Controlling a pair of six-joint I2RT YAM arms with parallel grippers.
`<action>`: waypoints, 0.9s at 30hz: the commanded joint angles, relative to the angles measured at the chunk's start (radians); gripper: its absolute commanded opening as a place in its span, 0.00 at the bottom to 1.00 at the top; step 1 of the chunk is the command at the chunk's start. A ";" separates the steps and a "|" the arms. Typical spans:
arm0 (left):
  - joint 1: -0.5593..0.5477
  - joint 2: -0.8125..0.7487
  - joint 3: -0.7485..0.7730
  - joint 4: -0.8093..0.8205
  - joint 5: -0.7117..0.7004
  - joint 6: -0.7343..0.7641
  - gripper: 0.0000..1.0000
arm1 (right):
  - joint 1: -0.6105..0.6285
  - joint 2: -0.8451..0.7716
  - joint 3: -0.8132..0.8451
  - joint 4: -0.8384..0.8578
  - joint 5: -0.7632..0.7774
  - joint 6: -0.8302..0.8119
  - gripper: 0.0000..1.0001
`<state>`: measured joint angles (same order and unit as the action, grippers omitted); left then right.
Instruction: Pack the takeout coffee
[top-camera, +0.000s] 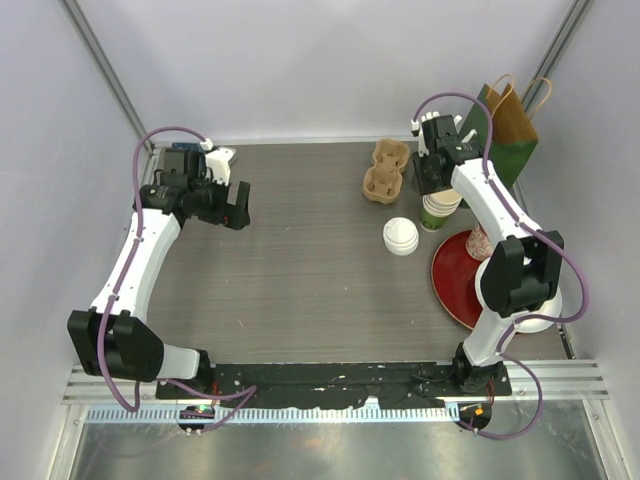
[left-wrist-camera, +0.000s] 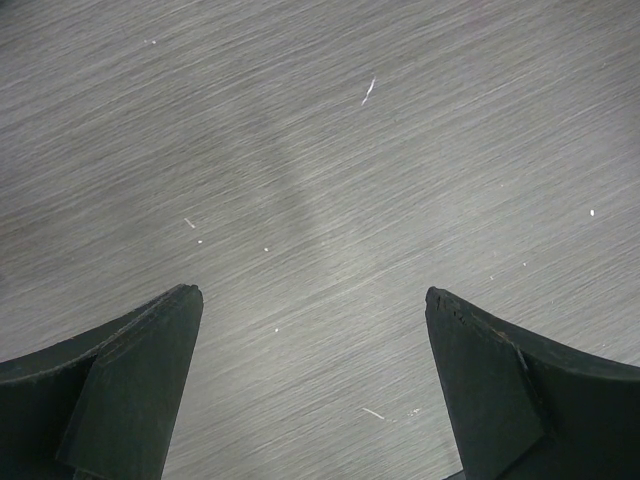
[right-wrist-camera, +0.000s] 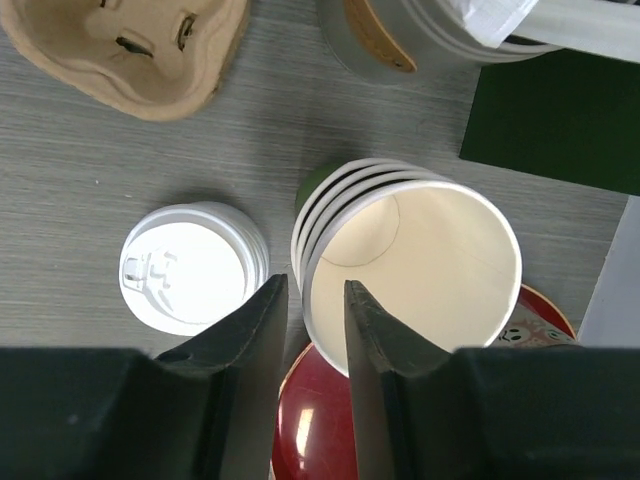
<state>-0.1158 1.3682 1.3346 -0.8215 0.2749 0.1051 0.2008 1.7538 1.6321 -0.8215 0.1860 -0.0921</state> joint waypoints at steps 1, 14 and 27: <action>0.001 0.005 0.032 -0.007 -0.005 -0.001 0.98 | 0.000 0.006 0.057 -0.038 0.013 -0.012 0.32; 0.001 0.000 0.028 -0.008 0.010 0.008 0.98 | 0.005 -0.033 0.074 -0.082 0.015 -0.006 0.01; -0.001 -0.009 0.025 -0.016 0.021 0.024 0.98 | 0.052 -0.042 0.176 -0.169 0.185 -0.032 0.01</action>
<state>-0.1158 1.3724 1.3346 -0.8295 0.2737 0.1139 0.2413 1.7557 1.7485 -0.9596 0.2955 -0.1047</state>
